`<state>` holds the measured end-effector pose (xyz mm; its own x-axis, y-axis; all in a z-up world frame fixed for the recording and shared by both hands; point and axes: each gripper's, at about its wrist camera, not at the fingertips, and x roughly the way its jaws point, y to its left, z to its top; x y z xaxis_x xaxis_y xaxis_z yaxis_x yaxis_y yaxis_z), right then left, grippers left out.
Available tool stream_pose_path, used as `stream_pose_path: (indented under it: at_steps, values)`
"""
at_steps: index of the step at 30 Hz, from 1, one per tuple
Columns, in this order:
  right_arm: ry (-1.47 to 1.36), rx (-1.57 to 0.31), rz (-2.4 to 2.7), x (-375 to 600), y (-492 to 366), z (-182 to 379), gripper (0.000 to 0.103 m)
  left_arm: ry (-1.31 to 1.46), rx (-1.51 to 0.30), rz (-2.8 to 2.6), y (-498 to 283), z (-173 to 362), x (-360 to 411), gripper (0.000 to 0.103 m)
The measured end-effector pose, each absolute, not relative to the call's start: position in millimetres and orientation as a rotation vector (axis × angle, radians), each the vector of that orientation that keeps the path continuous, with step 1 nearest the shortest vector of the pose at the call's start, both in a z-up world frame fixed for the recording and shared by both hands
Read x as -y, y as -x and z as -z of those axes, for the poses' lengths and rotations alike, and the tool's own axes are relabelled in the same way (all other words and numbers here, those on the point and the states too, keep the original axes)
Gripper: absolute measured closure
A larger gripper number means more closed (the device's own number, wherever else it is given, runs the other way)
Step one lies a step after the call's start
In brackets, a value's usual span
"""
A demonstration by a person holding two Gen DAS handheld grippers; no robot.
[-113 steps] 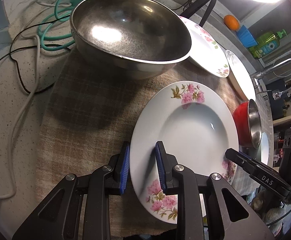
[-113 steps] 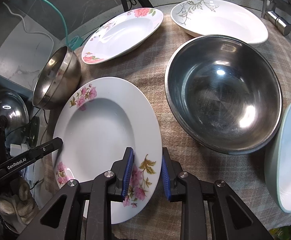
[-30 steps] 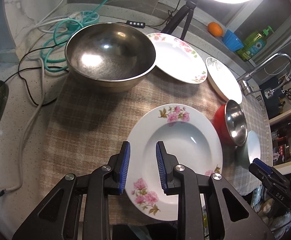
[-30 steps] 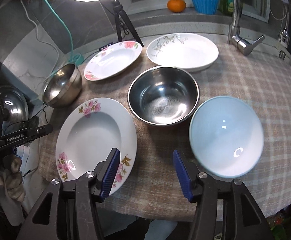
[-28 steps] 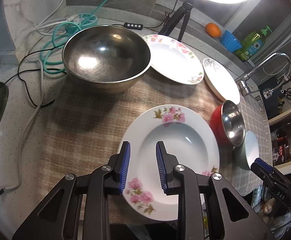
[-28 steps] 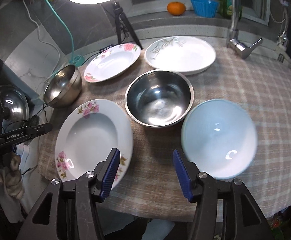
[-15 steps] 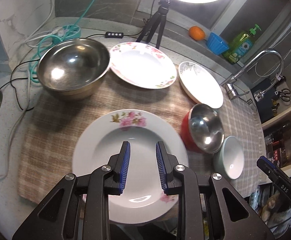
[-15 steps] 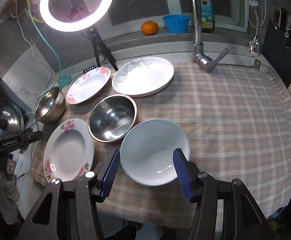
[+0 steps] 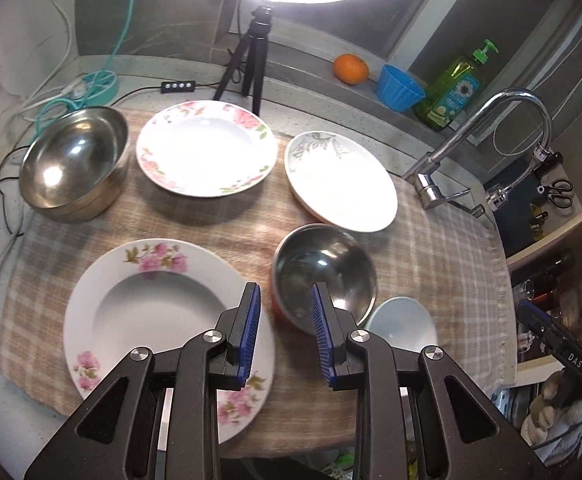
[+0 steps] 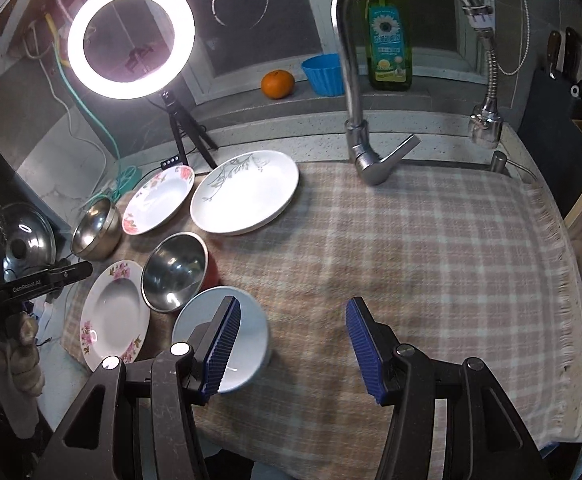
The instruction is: Organize plates and bowls
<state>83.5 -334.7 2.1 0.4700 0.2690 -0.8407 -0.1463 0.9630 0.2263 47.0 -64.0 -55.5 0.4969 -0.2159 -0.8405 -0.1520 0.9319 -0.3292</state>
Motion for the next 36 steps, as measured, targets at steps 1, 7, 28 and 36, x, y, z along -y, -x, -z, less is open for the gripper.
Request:
stream_pose_path:
  at_steps: [1,7,28,36]
  values:
    - [-0.141,-1.055,-0.269,342,-88,-4,0.052,0.380,-1.059,0.041,-51,54,67,0.078]
    - [-0.179,-1.057,-0.311,361,-115,-15,0.052,0.327,-1.065,0.056,-84,37,82,0.078]
    - [-0.413,-1.262,-0.348,341,-233,70,0.062,0.264,-1.281,0.141,-259,103,81,0.078]
    - [-0.440,-1.328,-0.332,328,-254,107,0.065,0.204,-1.310,0.124,-290,126,81,0.078]
